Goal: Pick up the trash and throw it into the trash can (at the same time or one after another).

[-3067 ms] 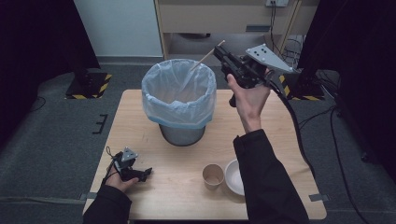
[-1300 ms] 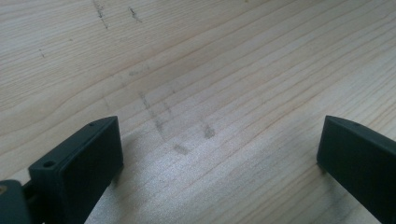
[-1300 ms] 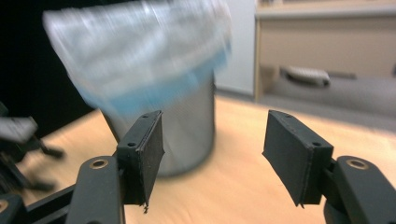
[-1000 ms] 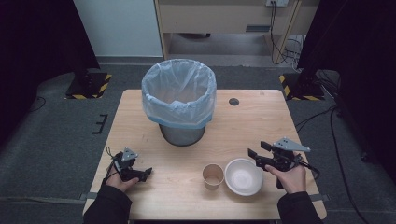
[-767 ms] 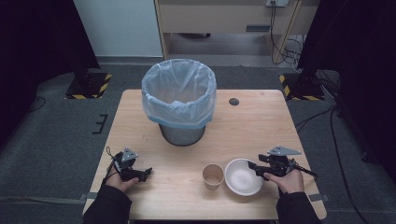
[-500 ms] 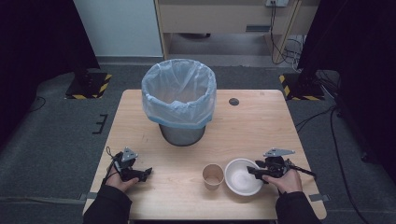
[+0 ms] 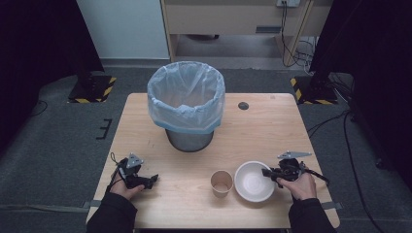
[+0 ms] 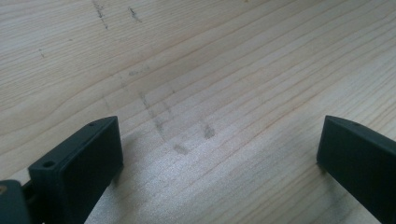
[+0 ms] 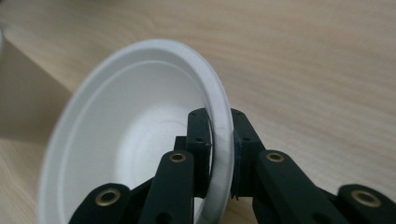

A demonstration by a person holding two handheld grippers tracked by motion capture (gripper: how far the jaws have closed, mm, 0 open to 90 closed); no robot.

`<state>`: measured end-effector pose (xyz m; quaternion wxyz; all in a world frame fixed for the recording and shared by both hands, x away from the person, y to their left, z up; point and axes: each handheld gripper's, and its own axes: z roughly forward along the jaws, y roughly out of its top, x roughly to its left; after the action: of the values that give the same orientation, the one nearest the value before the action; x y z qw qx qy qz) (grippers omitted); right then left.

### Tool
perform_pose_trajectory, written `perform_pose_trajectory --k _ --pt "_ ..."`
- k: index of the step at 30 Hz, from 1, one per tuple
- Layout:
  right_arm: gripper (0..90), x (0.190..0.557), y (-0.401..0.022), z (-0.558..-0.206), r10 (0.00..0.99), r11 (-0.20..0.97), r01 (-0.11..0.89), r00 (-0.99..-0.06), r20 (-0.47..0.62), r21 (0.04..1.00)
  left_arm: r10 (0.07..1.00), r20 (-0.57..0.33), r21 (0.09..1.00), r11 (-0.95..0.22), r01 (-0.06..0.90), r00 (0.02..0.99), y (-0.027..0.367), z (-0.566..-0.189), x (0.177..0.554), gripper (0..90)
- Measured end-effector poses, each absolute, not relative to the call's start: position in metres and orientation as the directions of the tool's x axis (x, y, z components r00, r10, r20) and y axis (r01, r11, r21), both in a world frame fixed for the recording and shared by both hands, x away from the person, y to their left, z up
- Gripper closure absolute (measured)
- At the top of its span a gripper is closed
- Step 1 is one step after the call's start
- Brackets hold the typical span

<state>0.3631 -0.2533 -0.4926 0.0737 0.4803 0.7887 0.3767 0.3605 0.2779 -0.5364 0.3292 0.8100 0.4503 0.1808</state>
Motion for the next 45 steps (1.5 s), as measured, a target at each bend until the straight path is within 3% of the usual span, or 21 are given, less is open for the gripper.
perform_pose_trajectory --k 12,20,33,39,45 --pt "83.2 0.364 -0.27 -0.469 0.91 0.092 0.599 -0.375 0.177 0.795 0.849 -0.004 0.696 -0.378 0.61 0.529 0.278 -0.536 0.361 0.0" --pt "83.2 0.363 -0.279 -0.459 0.931 -0.014 0.503 -0.308 0.194 0.864 0.848 -0.004 0.696 -0.378 0.61 0.529 0.278 -0.536 0.361 0.0" --pt "83.2 0.365 -0.285 -0.448 0.943 -0.075 0.42 -0.264 0.201 0.904 0.848 -0.003 0.696 -0.378 0.61 0.529 0.278 -0.536 0.361 0.0" --pt "83.2 0.368 -0.294 -0.436 0.931 -0.198 0.357 -0.223 0.289 0.913 0.848 -0.002 0.695 -0.379 0.611 0.53 0.278 -0.536 0.361 0.0" --pt "83.3 0.37 -0.297 -0.421 0.924 -0.234 0.31 -0.223 0.309 0.922 0.848 -0.003 0.696 -0.379 0.61 0.53 0.278 -0.536 0.361 0.0"
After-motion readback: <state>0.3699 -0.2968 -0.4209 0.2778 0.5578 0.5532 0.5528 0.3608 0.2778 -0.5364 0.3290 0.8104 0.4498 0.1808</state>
